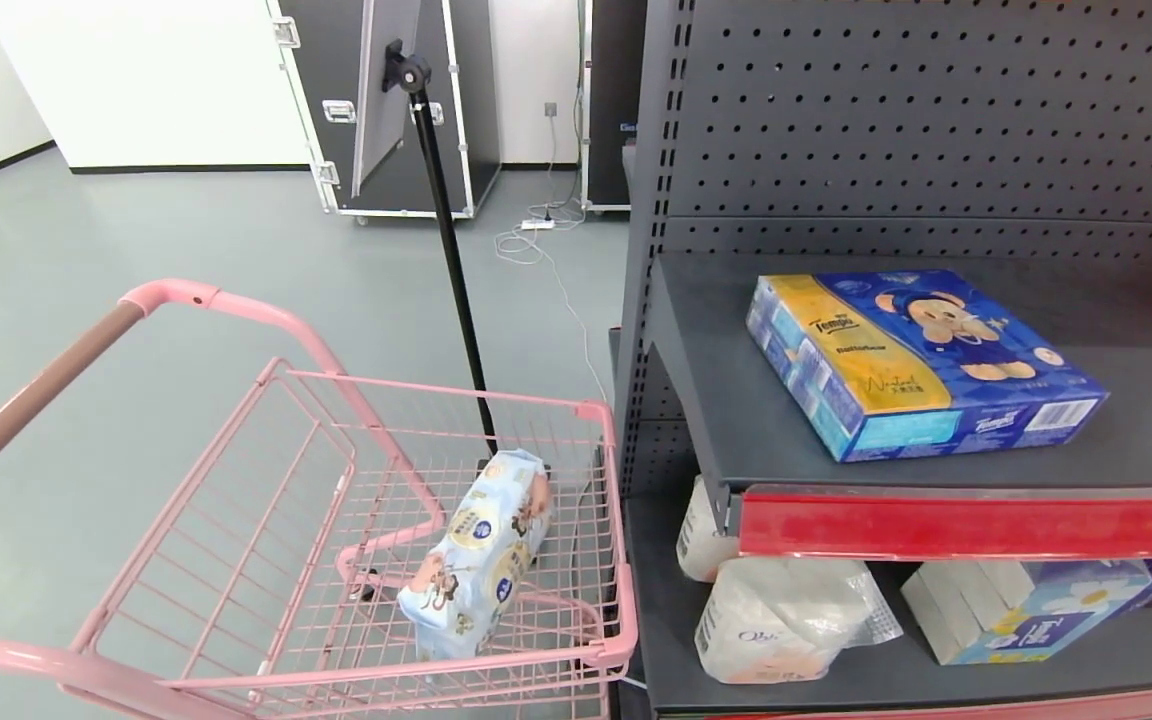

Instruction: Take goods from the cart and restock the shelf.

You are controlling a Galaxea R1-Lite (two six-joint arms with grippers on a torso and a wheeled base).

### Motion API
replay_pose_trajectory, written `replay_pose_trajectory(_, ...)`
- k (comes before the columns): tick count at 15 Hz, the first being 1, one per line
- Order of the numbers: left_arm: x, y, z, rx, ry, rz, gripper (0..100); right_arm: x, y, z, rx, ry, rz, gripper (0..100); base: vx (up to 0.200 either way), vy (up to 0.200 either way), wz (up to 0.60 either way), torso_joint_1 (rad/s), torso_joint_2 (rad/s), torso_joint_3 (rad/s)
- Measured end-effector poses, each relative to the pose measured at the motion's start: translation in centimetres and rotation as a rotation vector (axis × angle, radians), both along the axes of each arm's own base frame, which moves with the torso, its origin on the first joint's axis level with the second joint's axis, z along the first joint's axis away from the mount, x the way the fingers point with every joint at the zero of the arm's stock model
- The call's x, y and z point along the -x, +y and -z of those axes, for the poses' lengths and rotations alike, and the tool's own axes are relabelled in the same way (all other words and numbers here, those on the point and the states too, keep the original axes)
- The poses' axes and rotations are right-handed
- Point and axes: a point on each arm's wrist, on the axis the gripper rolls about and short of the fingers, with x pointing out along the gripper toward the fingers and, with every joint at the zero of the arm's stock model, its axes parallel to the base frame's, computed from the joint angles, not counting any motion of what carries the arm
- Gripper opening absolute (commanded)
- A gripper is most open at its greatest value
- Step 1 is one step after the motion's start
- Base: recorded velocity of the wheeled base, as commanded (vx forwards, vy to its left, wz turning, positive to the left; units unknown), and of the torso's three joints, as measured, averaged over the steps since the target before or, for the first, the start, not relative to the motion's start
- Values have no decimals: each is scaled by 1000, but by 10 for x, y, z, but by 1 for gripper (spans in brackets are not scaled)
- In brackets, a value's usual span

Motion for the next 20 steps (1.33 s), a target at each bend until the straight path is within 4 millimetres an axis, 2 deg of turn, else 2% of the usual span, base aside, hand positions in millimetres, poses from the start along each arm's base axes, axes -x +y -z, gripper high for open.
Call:
replay_pose_trajectory(5, 1, 0, -5, 5, -20, 10, 100, 0, 0, 0, -1, -1, 0, 100, 0, 0, 0, -18, 62, 47)
replay_pose_trajectory(6, 5, 0, -18, 29, -57, 18, 100, 0, 0, 0, 0, -1, 0, 100, 0, 0, 0, 0, 0, 0)
replay_pose_trajectory(8, 15, 2, -62, 112, -137, 53, 100, 0, 0, 0, 0, -1, -1, 100, 0, 0, 0, 0, 0, 0)
replay_pose_trajectory(9, 16, 3, -89, 143, -153, 77, 100, 0, 0, 0, 1, -1, -1, 100, 0, 0, 0, 0, 0, 0)
replay_pose_trajectory(10, 9, 2, -110, 150, -122, 98, 100, 0, 0, 0, 0, -1, -1, 100, 0, 0, 0, 0, 0, 0)
replay_pose_trajectory(12, -25, -4, -142, 133, 12, 140, 100, 0, 0, 0, 0, -1, -1, 100, 0, 0, 0, 0, 0, 0)
replay_pose_trajectory(14, -72, -15, -153, 105, 183, 195, 100, 0, 0, 0, 0, -1, -1, 100, 0, 0, 0, 0, 0, 0)
replay_pose_trajectory(16, -121, -33, -147, 48, 369, 269, 100, 0, 0, 0, 0, -1, -1, 100, 0, 0, 0, 0, 0, 0)
replay_pose_trajectory(18, -163, -55, -129, -39, 539, 323, 100, 0, 0, 0, 0, -1, -1, 100, 0, 0, 0, 0, 0, 0)
replay_pose_trajectory(20, -198, -74, -106, -123, 673, 363, 100, 0, 0, 0, 0, -1, -1, 100, 0, 0, 0, 0, 0, 0)
